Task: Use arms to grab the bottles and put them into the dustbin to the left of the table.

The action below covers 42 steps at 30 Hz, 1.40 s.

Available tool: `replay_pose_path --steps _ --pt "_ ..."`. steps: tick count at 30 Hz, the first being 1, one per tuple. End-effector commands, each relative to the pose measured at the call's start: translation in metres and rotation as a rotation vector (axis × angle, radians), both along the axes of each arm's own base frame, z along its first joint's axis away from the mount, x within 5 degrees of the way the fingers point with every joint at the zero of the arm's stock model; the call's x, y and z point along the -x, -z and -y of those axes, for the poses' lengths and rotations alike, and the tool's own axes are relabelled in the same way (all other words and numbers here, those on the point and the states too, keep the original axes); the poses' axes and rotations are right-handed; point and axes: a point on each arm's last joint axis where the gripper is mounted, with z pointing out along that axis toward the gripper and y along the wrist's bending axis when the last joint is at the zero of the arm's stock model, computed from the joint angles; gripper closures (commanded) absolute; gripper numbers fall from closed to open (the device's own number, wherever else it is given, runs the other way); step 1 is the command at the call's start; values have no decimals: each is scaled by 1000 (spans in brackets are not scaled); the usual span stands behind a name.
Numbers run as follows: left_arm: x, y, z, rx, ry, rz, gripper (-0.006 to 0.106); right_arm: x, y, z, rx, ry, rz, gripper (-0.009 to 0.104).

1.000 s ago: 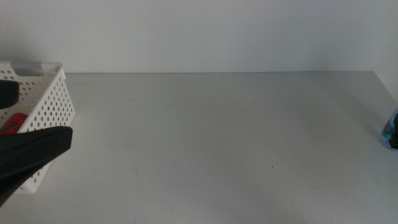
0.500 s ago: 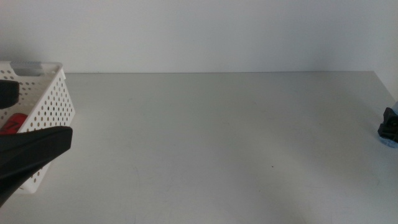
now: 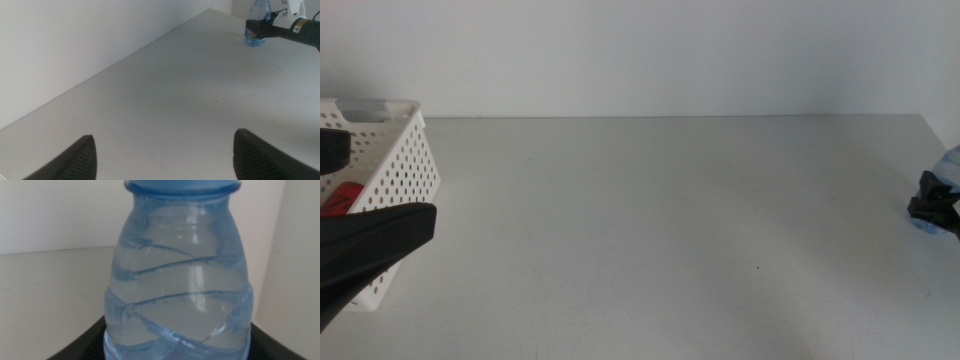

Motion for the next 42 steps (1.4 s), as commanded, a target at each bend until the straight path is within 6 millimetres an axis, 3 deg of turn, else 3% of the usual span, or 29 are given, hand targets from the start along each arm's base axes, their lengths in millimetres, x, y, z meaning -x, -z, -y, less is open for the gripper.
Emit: replay_pose_path --steps 1,7,14,18,21,25,30,36,40,42 --pt "-2 -13 2 67 3 66 7 -10 -35 -27 35 -163 193 96" --pt "-2 -13 2 67 3 66 7 -35 -73 -127 8 -556 332 96" --pt "-2 -13 2 67 3 66 7 -64 -120 -254 1 -875 287 96" --pt "-2 -13 2 67 3 66 7 -72 -123 -309 -21 -994 268 96" --pt "-2 -13 2 67 3 66 7 -71 -118 -340 -30 -1070 276 96" --pt "-2 -13 2 67 3 66 7 -69 -102 -358 -38 -1102 253 96" --pt "-2 -13 2 67 3 66 7 -70 -84 -363 -33 -1107 199 96" --pt "-2 -13 2 67 3 66 7 -71 -80 -362 -18 -1097 165 94" --pt "-2 -13 2 67 3 66 7 -69 -77 -361 -50 -1093 135 78" --pt "-2 -13 2 67 3 66 7 -68 -73 -360 -77 -1094 91 63"
